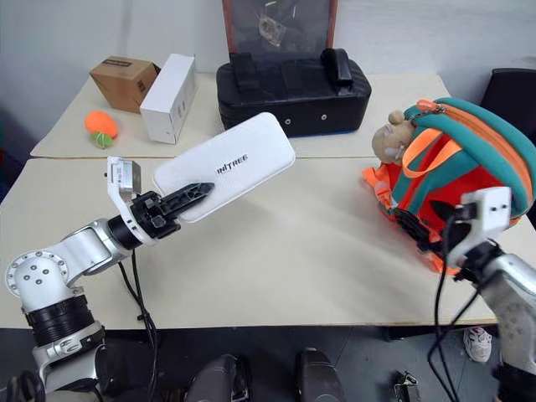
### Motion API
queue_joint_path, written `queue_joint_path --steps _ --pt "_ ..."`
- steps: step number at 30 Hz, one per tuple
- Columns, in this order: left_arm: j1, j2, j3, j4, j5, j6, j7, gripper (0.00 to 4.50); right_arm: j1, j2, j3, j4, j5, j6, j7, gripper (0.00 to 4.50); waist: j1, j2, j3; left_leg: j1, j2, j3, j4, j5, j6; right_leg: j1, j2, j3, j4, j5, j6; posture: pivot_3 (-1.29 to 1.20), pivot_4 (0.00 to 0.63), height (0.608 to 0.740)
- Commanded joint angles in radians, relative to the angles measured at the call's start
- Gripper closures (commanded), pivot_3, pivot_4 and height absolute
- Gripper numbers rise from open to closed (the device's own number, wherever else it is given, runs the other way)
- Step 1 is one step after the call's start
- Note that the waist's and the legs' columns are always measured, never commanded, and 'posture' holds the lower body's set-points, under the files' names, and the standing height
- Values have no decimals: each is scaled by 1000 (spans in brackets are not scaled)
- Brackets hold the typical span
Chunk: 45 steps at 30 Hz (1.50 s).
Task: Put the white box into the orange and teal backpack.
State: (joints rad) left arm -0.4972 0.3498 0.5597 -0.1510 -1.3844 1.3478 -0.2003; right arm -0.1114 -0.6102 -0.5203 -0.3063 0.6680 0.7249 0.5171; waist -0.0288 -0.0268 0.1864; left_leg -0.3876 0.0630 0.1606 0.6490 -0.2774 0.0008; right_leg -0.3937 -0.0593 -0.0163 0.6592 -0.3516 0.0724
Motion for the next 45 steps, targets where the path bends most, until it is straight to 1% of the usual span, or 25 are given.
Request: queue_joint_path --steps 1,5,8,10,11,12,15,17,21,22,23,26,29,32,35,38,41,43,45 --pt "-20 9 -18 -47 -96 -64 41 3233 -101 42 40 79 -5 -36 -37 16 0 0 0 0 0 0 0 0 0 0 0 0 0 0 0 0 150 740" --pt "-4 35 -51 -58 -151 -107 80 3233 -233 97 54 217 4 -71 -48 16 1 0 0 -1 0 1 0 0 0 0 0 0 0 0 0 0 150 740" --pt "9 55 -71 -58 -176 -137 100 3233 -307 116 77 317 -36 -137 -48 16 0 0 0 -1 0 1 0 0 0 0 0 0 0 0 0 0 150 740" --pt "19 70 -83 -59 -190 -155 106 3233 -341 127 87 363 -53 -183 -41 381 -1 0 0 -1 0 2 1 0 1 -1 0 1 0 0 0 0 150 740" --pt "23 78 -90 -61 -198 -163 108 3233 -348 130 89 373 -52 -198 -31 597 -2 0 0 0 0 2 0 0 1 -1 0 1 0 0 0 0 150 740" --pt "27 86 -97 -63 -206 -172 109 3233 -352 132 91 379 -53 -208 -23 919 -2 0 0 0 0 2 0 0 1 -1 0 1 0 0 0 0 150 740" --pt "37 105 -116 -68 -222 -198 116 3233 -344 128 105 378 -57 -229 4 1907 -2 0 0 -1 0 2 0 0 0 -1 0 1 0 0 0 0 150 740" --pt "40 115 -127 -68 -222 -215 121 3233 -330 126 111 369 -58 -239 20 2663 -2 0 0 -1 0 2 0 0 0 -1 0 1 0 0 0 0 150 740" --pt "50 134 -141 -67 -226 -246 125 3233 -297 117 102 330 -26 -231 58 3994 -1 0 0 -1 0 2 0 0 0 -1 0 1 0 0 0 0 150 740" --pt "52 139 -142 -67 -225 -252 124 3233 -286 112 100 310 -11 -221 75 4306 -1 0 0 -1 0 2 0 0 0 -1 0 1 0 0 0 0 150 740" --pt "53 145 -144 -66 -220 -258 122 3233 -275 104 100 285 7 -208 94 4479 -1 0 0 -1 0 2 0 0 0 -1 0 1 0 0 0 0 150 740" --pt "47 166 -147 -50 -198 -274 111 3233 -236 62 107 204 73 -152 173 4479 0 1 0 -1 0 2 -1 0 0 -1 0 1 0 0 0 0 150 740" --pt "12 211 -148 4 -156 -282 72 3233 -170 -49 119 77 207 -35 350 4479 1 1 1 -1 0 1 -1 0 0 -1 0 0 -1 0 0 0 150 740" --pt "-35 257 -158 54 -114 -284 17 3233 -142 -156 113 7 299 49 453 4479 2 1 1 -1 0 1 -2 0 0 -1 0 0 -2 0 0 0 150 740" --pt "-86 306 -181 85 -50 -280 -66 3233 -111 -285 101 -54 396 129 608 4479 0 0 1 -1 0 1 -1 0 1 -1 0 0 -3 0 0 0 150 740" --pt "-129 339 -202 109 1 -276 -142 3233 -76 -388 91 -89 458 180 740 4479 0 0 1 -1 0 1 -3 0 0 -1 0 0 -4 0 0 0 150 740" --pt "-162 371 -229 115 48 -268 -235 3233 -33 -488 42 -117 560 251 898 4479 1 0 1 -2 1 1 -4 -1 1 -1 0 0 -6 0 0 0 150 740" --pt "-171 388 -247 97 72 -265 -298 3233 -20 -528 21 -117 591 274 947 4479 1 -1 2 -3 1 1 -3 -1 1 -1 0 -1 -6 0 0 0 150 740" --pt "-168 410 -275 56 97 -266 -380 3233 -9 -548 21 -112 573 269 970 4479 1 -2 2 -3 1 1 -3 -1 2 -1 0 -1 -7 0 0 0 150 740"
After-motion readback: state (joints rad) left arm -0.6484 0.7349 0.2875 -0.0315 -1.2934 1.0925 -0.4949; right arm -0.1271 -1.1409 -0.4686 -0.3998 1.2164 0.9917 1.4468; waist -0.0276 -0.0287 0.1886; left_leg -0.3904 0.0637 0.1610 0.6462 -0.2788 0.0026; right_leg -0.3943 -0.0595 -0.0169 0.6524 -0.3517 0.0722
